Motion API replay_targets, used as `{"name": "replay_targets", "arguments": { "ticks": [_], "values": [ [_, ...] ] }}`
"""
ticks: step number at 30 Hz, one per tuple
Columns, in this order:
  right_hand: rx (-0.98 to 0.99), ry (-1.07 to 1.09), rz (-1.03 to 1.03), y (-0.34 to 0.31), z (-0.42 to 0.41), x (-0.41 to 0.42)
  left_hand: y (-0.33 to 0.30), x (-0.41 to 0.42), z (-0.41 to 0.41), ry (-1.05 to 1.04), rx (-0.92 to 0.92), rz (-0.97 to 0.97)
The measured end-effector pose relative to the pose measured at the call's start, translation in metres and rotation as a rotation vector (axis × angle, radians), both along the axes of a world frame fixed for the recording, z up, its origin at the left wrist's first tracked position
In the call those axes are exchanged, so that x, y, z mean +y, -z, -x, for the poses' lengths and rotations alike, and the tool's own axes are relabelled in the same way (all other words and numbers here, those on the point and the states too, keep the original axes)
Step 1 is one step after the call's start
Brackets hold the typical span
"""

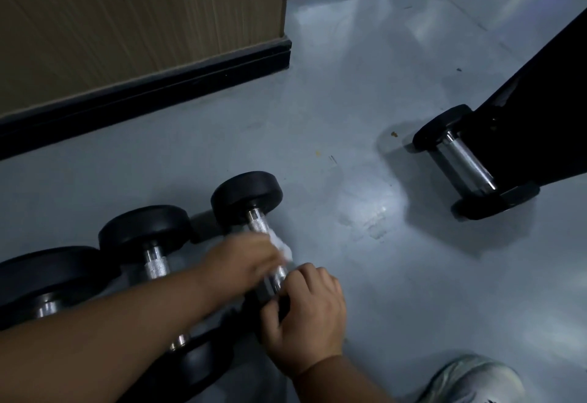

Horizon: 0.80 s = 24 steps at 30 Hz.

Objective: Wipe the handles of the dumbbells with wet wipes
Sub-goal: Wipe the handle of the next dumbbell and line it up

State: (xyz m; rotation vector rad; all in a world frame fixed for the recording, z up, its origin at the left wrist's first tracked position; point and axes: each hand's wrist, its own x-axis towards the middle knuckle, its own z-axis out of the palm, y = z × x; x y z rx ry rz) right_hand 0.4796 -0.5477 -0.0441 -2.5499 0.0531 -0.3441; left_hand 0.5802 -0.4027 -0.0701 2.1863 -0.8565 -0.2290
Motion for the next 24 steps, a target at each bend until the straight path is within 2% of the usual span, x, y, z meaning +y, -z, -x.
{"name": "replay_targets", "arguments": {
  "ticks": [2, 4, 7, 9, 10, 14, 15, 20, 22, 24],
  "values": [
    [0.012, 0.008, 0.03, 0.0, 0.001, 0.001, -0.001, 0.006, -0.018, -0.216, 0.031, 0.01],
    [0.013, 0.002, 0.029, 0.0, 0.003, 0.003, -0.009, -0.001, -0.008, -0.303, 0.106, 0.012],
    [0.007, -0.008, 0.003, 0.001, 0.003, 0.003, -0.01, -0.009, 0.027, -0.104, 0.143, 0.041],
    [0.004, -0.008, 0.0, 0.001, 0.002, 0.001, -0.014, -0.01, 0.028, 0.021, 0.112, -0.009],
    [0.004, -0.004, 0.003, 0.001, 0.001, 0.0, -0.012, -0.009, 0.017, 0.025, 0.102, -0.002],
    [0.016, 0.021, 0.018, -0.001, 0.002, 0.002, -0.004, 0.0, -0.011, -0.305, 0.074, 0.053],
    [0.017, 0.02, 0.012, -0.002, 0.002, 0.002, -0.004, -0.003, -0.003, -0.322, 0.083, 0.037],
    [0.012, 0.019, -0.022, -0.001, -0.001, -0.004, 0.0, -0.006, 0.026, 0.066, 0.106, -0.029],
    [0.014, 0.024, -0.007, -0.001, -0.001, -0.005, 0.003, -0.003, 0.005, 0.011, 0.048, 0.018],
    [0.02, 0.027, -0.005, -0.001, 0.0, -0.005, 0.001, 0.001, -0.013, -0.209, 0.03, 0.05]
  ]
}}
